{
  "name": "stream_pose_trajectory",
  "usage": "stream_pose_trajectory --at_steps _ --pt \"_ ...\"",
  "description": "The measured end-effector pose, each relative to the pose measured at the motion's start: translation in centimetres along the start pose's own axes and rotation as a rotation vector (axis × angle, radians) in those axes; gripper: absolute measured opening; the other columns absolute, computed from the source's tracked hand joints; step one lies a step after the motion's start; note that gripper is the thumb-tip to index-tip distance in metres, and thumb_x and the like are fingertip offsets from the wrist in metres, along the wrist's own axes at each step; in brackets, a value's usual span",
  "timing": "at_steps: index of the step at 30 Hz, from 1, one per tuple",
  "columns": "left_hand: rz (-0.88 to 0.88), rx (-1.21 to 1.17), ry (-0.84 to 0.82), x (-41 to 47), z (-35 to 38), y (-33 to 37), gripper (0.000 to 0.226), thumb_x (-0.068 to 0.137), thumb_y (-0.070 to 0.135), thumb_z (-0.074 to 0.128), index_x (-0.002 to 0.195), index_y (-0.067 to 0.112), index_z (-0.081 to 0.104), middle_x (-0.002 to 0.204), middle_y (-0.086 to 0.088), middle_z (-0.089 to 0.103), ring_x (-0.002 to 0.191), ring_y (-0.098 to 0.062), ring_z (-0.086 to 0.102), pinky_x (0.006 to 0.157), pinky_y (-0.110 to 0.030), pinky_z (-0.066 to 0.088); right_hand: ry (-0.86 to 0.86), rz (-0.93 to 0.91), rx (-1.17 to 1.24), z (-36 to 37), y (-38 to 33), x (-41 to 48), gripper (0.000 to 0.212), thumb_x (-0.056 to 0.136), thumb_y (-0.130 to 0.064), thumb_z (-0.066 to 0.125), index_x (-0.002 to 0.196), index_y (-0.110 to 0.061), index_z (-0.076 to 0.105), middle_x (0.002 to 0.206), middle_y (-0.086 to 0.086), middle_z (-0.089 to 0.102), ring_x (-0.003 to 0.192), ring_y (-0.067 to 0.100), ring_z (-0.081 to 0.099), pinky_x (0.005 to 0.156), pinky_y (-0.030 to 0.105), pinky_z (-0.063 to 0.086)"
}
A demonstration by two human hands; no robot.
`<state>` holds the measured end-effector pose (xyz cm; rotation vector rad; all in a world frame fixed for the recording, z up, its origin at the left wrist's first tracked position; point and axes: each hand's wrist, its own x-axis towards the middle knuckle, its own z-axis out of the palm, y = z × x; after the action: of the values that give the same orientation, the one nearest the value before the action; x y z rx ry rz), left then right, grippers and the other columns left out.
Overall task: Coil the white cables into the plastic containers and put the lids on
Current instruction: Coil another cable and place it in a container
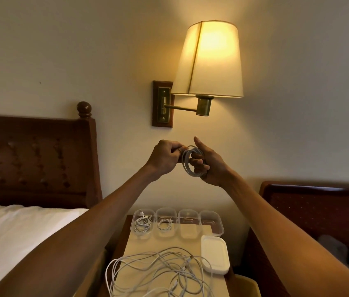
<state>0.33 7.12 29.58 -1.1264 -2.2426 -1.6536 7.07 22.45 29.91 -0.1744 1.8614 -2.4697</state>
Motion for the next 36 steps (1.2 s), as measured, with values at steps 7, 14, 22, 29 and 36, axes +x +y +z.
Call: stream_pose_trajectory --at_steps 7,14,22,29,36 --pt "-0.103 -0.186 -0.003 -0.2 0.0 0.6 0.02 0.097 0.003 0.058 0.111 0.001 0.071 0.1 -0.014 0.073 0.092 -0.023 0.073 0.079 -0.028 0.06 0.19 -0.121 -0.056 0.6 0.2 -0.5 0.051 0.094 -0.054 0.049 0.08 -0.009 0.066 0.055 0.003 0.048 0.037 0.007 0.039 0.04 0.011 0.037" --pt "-0.179 -0.347 -0.058 -0.3 0.0 1.0 0.019 0.096 0.008 0.06 0.109 0.001 0.071 0.099 -0.016 0.073 0.09 -0.024 0.073 0.079 -0.03 0.06 0.436 -0.207 -0.091 0.7 0.4 -0.4 0.048 0.087 -0.053 0.061 0.071 -0.009 0.059 0.053 0.004 0.053 0.04 0.011 0.043 0.045 0.018 0.04" --pt "-0.226 -0.262 -0.18 -0.5 0.4 1.9 0.031 0.088 0.023 0.073 0.113 0.005 0.069 0.101 -0.014 0.074 0.1 -0.026 0.071 0.089 -0.039 0.056 0.567 -0.286 -0.121 0.0 1.3 0.0 0.045 0.085 -0.05 0.066 0.084 -0.005 0.065 0.054 0.005 0.051 0.042 0.012 0.043 0.048 0.024 0.04" --pt "-0.296 -0.215 -0.178 -0.7 0.8 1.4 0.05 0.084 0.009 0.076 0.12 0.023 0.045 0.104 -0.023 0.07 0.101 -0.03 0.067 0.081 -0.037 0.051 0.628 -0.303 -0.144 -0.2 2.2 0.2 0.03 0.087 -0.043 0.066 0.086 -0.014 0.07 0.051 0.004 0.048 0.039 0.01 0.043 0.047 0.025 0.039" --pt "-0.142 -0.212 -0.343 -1.5 0.6 1.5 0.036 0.085 0.011 0.073 0.112 0.029 0.057 0.101 -0.018 0.07 0.102 -0.03 0.066 0.093 -0.041 0.049 0.578 -0.207 -0.063 -0.4 2.4 0.5 0.035 0.09 -0.041 0.063 0.11 -0.013 0.07 0.068 0.007 0.056 0.057 0.016 0.058 0.059 0.029 0.051"
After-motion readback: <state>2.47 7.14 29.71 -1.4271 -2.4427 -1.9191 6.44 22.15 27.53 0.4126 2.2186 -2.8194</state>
